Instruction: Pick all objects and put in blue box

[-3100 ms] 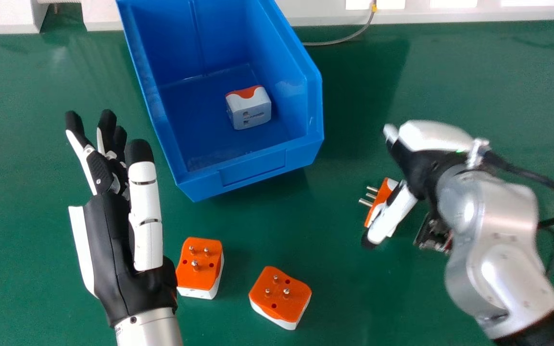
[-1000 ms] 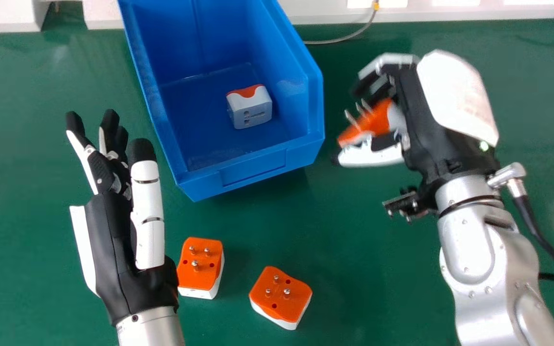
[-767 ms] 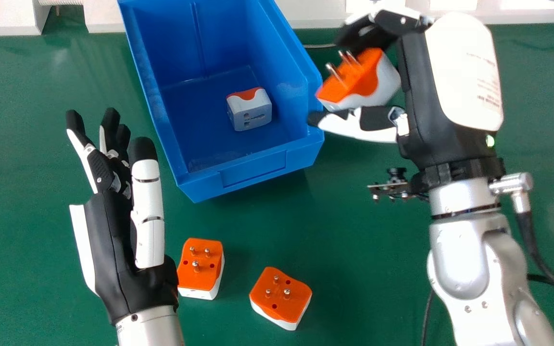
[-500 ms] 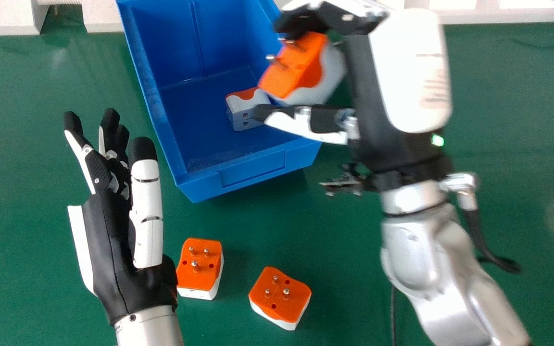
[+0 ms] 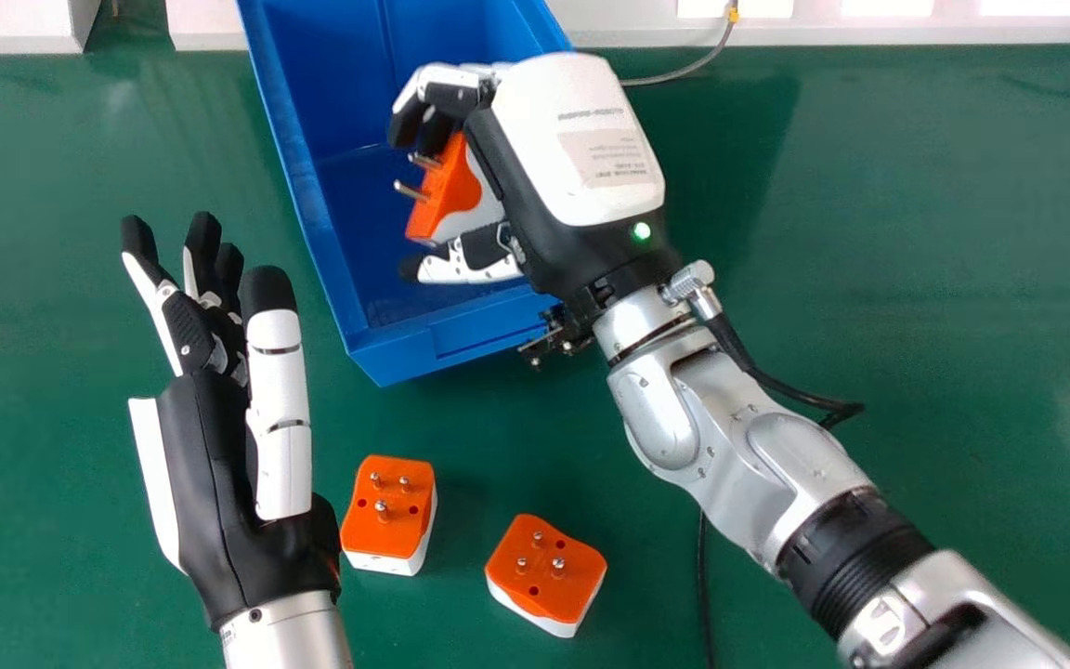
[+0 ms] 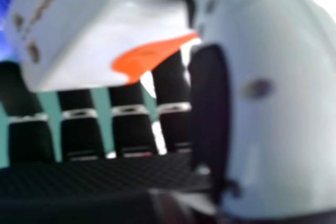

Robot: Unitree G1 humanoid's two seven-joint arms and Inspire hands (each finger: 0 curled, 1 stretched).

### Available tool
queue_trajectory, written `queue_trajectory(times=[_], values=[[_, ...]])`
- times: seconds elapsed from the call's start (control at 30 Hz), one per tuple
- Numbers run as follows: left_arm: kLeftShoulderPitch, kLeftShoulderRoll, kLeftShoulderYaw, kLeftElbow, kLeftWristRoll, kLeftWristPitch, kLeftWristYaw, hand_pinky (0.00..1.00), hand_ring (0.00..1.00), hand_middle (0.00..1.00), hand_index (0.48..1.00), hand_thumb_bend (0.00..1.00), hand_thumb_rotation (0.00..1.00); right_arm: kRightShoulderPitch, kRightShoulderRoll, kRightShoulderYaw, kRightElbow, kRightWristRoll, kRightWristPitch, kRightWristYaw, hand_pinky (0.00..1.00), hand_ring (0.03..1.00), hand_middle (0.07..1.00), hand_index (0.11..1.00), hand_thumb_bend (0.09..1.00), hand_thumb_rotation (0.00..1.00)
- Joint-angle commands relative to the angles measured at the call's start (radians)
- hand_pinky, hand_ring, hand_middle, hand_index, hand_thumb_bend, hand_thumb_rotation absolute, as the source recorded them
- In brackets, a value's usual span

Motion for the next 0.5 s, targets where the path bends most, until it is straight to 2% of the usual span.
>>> queue_trajectory(times=[0.0, 0.03, 0.07, 0.13, 0.23, 0.3, 0.4, 0.43, 0.47], values=[[0.005, -0.089, -0.008, -0.027, 0.015, -0.009, 0.003, 0.96, 0.98, 0.98, 0.980, 0.54, 0.78, -0.033, -0.006, 0.014, -0.032, 0.000, -0.009, 0.004, 0.42, 0.546, 0.614, 0.513, 0.502, 0.04], [0.007, -0.089, -0.009, -0.029, 0.016, -0.008, 0.004, 0.96, 0.98, 0.98, 0.979, 0.54, 0.78, -0.026, -0.014, 0.021, -0.046, -0.008, 0.000, 0.011, 0.54, 0.692, 0.765, 0.636, 0.655, 0.03], [0.008, -0.089, -0.009, -0.028, 0.017, -0.008, 0.004, 0.96, 0.98, 0.98, 0.977, 0.54, 0.78, -0.019, -0.019, 0.026, -0.061, -0.014, 0.008, 0.012, 0.62, 0.793, 0.854, 0.725, 0.755, 0.03], [0.009, -0.088, -0.009, -0.027, 0.014, -0.009, 0.002, 0.96, 0.98, 0.98, 0.977, 0.54, 0.78, -0.003, -0.027, 0.033, -0.096, -0.026, 0.028, 0.010, 0.77, 0.934, 0.961, 0.840, 0.876, 0.07], [0.010, -0.092, -0.009, -0.029, 0.016, -0.004, 0.006, 0.96, 0.98, 0.98, 0.975, 0.54, 0.77, 0.024, -0.041, 0.041, -0.164, -0.049, 0.061, -0.007, 0.86, 0.973, 0.984, 0.898, 0.919, 0.12], [0.011, -0.092, -0.009, -0.031, 0.017, -0.001, 0.007, 0.96, 0.98, 0.98, 0.975, 0.54, 0.77, 0.041, -0.050, 0.041, -0.205, -0.055, 0.069, -0.012, 0.89, 0.979, 0.987, 0.915, 0.928, 0.14], [0.011, -0.090, -0.010, -0.028, 0.017, -0.009, 0.004, 0.96, 0.98, 0.98, 0.975, 0.54, 0.77, 0.062, -0.069, 0.041, -0.257, -0.072, 0.052, -0.051, 0.89, 0.979, 0.987, 0.915, 0.928, 0.14], [0.012, -0.090, -0.010, -0.028, 0.017, -0.010, 0.004, 0.96, 0.98, 0.98, 0.974, 0.54, 0.77, 0.069, -0.076, 0.041, -0.274, -0.079, 0.044, -0.071, 0.91, 0.983, 0.990, 0.932, 0.940, 0.17], [0.013, -0.091, -0.011, -0.030, 0.018, -0.009, 0.004, 0.96, 0.98, 0.98, 0.972, 0.54, 0.77, 0.079, -0.083, 0.039, -0.297, -0.080, 0.032, -0.085, 0.95, 0.992, 0.995, 0.966, 0.955, 0.32]])
